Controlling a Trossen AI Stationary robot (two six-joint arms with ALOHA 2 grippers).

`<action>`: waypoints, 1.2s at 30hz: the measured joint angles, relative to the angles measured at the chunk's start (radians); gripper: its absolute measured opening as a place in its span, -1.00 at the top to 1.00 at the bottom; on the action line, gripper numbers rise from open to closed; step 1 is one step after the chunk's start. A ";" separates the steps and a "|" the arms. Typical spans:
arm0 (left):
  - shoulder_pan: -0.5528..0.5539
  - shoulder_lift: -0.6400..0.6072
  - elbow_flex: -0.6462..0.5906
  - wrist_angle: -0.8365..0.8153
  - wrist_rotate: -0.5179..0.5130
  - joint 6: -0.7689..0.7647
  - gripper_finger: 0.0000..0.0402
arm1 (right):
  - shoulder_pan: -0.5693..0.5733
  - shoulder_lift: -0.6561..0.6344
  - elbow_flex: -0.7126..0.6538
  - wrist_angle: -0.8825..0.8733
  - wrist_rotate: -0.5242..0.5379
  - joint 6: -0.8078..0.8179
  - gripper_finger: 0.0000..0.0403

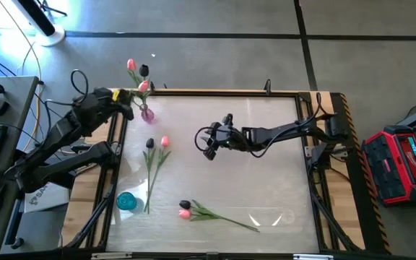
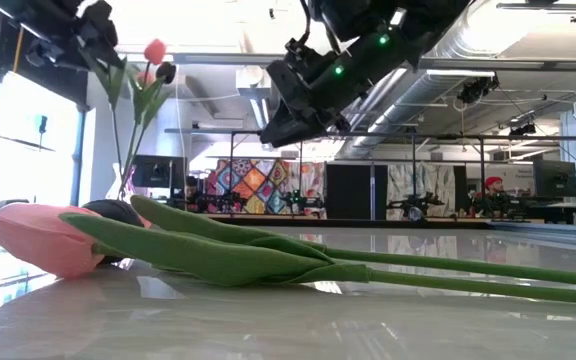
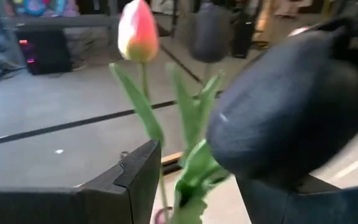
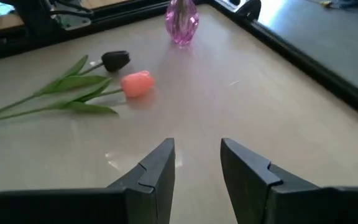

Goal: Sort flowers into vase by color
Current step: Put the black flower into the blue glass vase

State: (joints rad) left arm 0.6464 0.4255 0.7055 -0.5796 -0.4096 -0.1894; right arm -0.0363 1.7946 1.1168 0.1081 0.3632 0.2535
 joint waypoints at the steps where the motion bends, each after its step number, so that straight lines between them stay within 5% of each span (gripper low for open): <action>1: -0.008 -0.011 0.000 -0.002 0.015 0.000 0.08 | 0.002 0.005 0.000 0.002 -0.012 0.004 0.41; 14: -0.086 -0.120 0.000 0.163 0.117 0.148 0.20 | 0.044 0.089 0.000 0.044 -0.131 0.037 0.41; 23: -0.088 -0.023 -0.029 0.145 0.018 0.165 0.17 | 0.030 0.106 -0.001 0.084 -0.125 0.060 0.41; 36: -0.153 0.002 -0.008 0.455 0.250 0.465 0.02 | 0.019 0.106 -0.001 0.097 -0.119 0.045 0.41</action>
State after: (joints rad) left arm 0.4931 0.4273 0.6975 -0.1251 -0.1600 0.2753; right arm -0.0171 1.9003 1.1160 0.2054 0.2446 0.2989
